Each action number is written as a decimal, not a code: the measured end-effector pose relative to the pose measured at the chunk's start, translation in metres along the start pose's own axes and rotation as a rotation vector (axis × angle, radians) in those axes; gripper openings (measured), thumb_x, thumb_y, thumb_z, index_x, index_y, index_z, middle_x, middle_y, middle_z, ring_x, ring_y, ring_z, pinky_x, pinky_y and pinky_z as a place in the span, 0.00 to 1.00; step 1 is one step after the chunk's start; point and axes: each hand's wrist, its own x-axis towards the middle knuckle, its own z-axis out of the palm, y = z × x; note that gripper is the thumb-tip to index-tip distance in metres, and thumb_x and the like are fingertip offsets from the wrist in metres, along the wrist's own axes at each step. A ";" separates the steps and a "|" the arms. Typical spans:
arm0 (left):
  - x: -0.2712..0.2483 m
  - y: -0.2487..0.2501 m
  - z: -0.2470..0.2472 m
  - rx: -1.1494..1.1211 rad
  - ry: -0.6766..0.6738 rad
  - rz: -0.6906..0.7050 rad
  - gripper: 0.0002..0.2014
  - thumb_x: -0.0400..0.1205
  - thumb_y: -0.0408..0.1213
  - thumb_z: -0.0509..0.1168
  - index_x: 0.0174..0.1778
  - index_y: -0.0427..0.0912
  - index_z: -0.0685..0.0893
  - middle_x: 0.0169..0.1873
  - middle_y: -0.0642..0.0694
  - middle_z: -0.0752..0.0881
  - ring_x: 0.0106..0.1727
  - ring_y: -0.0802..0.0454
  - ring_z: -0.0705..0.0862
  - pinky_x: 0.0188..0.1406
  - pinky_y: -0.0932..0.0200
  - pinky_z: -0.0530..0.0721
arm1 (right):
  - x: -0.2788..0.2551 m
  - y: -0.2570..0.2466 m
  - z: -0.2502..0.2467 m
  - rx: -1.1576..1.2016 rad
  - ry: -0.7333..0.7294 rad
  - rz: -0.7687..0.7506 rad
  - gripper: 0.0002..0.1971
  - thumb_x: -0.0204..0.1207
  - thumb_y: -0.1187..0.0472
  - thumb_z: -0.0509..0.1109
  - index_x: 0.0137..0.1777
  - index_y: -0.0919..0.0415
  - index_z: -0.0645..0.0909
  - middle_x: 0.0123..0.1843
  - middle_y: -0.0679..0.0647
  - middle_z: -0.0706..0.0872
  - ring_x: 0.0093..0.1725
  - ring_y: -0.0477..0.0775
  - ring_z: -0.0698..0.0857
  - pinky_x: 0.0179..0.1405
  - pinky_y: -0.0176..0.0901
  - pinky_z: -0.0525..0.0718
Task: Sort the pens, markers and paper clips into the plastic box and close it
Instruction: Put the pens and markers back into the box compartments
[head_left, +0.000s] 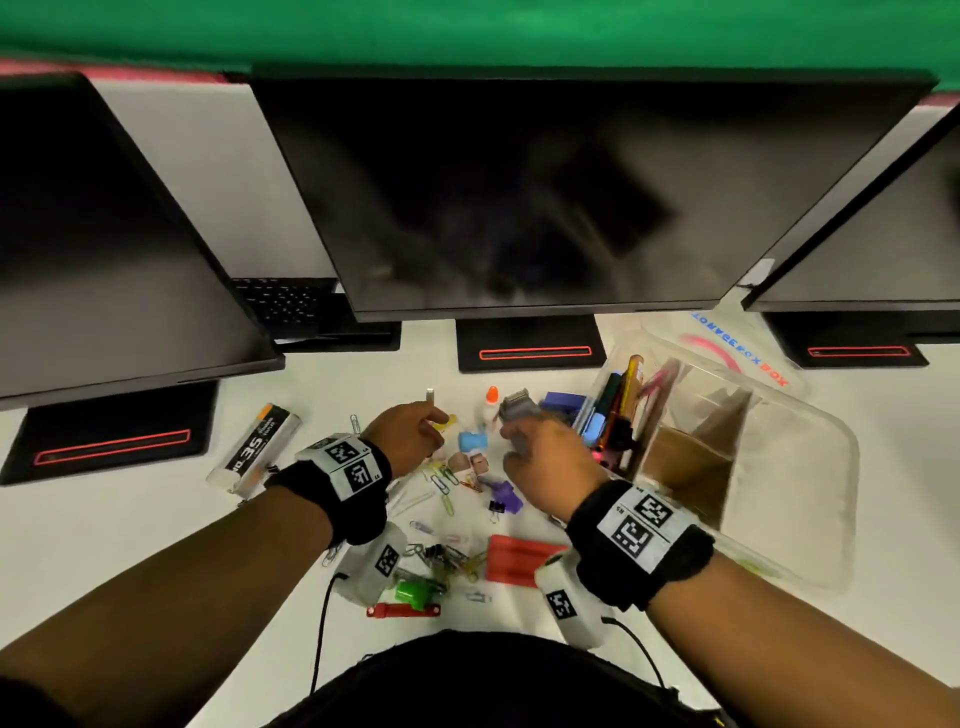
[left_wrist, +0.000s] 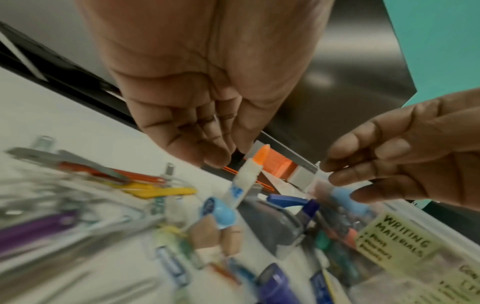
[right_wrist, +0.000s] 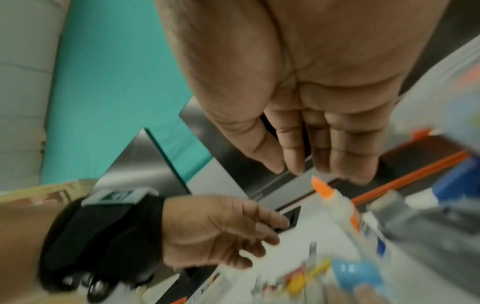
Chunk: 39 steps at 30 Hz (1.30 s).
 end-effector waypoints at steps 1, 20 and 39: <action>-0.001 -0.009 -0.003 0.047 0.003 -0.004 0.15 0.83 0.29 0.57 0.63 0.36 0.81 0.60 0.44 0.84 0.58 0.46 0.82 0.49 0.75 0.76 | 0.005 -0.004 0.011 -0.041 -0.013 0.030 0.19 0.77 0.64 0.64 0.68 0.63 0.77 0.70 0.59 0.77 0.72 0.56 0.74 0.70 0.39 0.69; -0.007 -0.129 -0.077 0.542 0.205 -0.517 0.31 0.73 0.36 0.68 0.72 0.49 0.66 0.66 0.42 0.73 0.69 0.40 0.71 0.62 0.40 0.79 | 0.061 0.029 0.073 -0.256 -0.077 0.416 0.23 0.78 0.60 0.61 0.72 0.63 0.67 0.75 0.63 0.63 0.71 0.69 0.71 0.70 0.55 0.72; -0.014 -0.114 -0.057 0.270 0.259 -0.339 0.35 0.77 0.35 0.63 0.80 0.47 0.56 0.65 0.34 0.76 0.63 0.34 0.79 0.60 0.43 0.80 | 0.047 0.010 0.048 0.069 0.126 0.379 0.19 0.76 0.52 0.66 0.56 0.68 0.79 0.54 0.66 0.85 0.52 0.64 0.84 0.50 0.51 0.85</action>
